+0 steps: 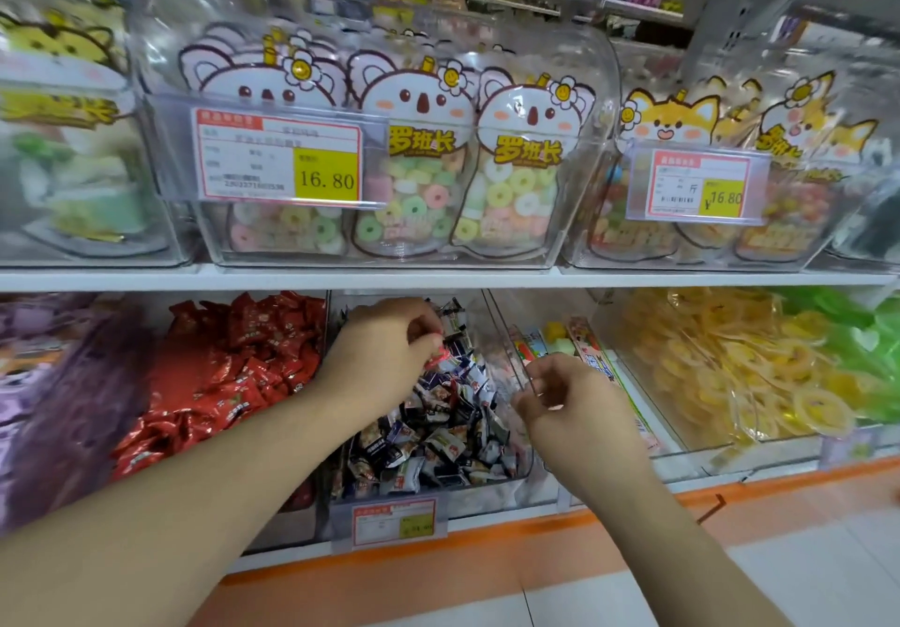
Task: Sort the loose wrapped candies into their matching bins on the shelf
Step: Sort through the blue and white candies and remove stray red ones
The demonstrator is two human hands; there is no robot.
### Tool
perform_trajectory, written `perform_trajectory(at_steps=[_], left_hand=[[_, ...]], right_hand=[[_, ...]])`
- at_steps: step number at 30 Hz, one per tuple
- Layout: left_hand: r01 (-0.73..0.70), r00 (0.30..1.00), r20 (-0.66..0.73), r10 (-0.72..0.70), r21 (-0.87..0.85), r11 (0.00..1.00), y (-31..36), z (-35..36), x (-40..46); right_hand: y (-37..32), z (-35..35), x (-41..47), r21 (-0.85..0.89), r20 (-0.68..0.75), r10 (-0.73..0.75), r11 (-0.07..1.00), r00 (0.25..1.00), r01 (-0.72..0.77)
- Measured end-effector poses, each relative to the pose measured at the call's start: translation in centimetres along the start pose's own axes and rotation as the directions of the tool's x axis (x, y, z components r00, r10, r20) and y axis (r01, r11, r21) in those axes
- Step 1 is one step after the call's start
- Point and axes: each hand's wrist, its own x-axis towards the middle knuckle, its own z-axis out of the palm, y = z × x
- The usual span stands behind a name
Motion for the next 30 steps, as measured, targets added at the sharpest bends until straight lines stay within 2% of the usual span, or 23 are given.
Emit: perform_trajectory(at_steps=[3,6,8,10,13,15,17,20,25,30], left_hand=[[0.028,0.999,-0.030,-0.030,-0.054,0.998,-0.2,-3.6,-2.9],[0.057,0.992,-0.105,-0.064,-0.066,0.996,-1.5,-6.9,-5.9],[0.076,0.983,-0.165,-0.080,-0.026,0.997,-2.7,-8.6,-7.6],[0.062,0.983,-0.179,-0.046,0.088,0.994,-3.8,-9.5,-9.0],[-0.041,0.999,-0.014,0.044,0.173,0.984,-4.0,-9.4,-10.3],[-0.115,0.984,0.152,0.088,0.180,0.977,-3.9,-8.4,-10.7],[-0.152,0.962,0.251,0.103,0.187,0.970,-4.1,-7.5,-10.8],[-0.187,0.953,0.272,0.134,0.183,0.965,-5.2,-6.5,-10.8],[-0.210,0.951,0.261,0.165,0.155,0.965,-6.1,-6.2,-10.8],[-0.201,0.954,0.254,0.162,0.137,0.970,-6.2,-6.1,-10.9]], right_hand=[[-1.3,0.1,-0.5,-0.189,0.007,-0.046,0.981,0.999,0.047],[-2.8,0.3,-1.0,-0.260,-0.013,-0.118,0.959,0.993,0.111],[-3.4,0.5,-1.2,-0.301,-0.027,-0.173,0.940,0.984,0.157],[-3.9,0.9,-1.3,-0.310,-0.037,-0.212,0.931,0.977,0.190],[-4.2,2.1,-1.6,-0.273,0.002,-0.282,0.923,0.960,0.272],[-4.3,2.9,-1.3,-0.295,0.113,-0.333,0.889,0.936,0.351],[-4.7,3.4,-0.5,-0.318,0.216,-0.364,0.851,0.906,0.418],[-5.3,3.9,0.9,-0.380,0.267,-0.344,0.821,0.900,0.426],[-5.1,5.7,1.8,-0.518,0.350,-0.202,0.772,0.915,0.369],[-4.7,7.2,2.1,-0.540,0.305,-0.113,0.797,0.946,0.270]])
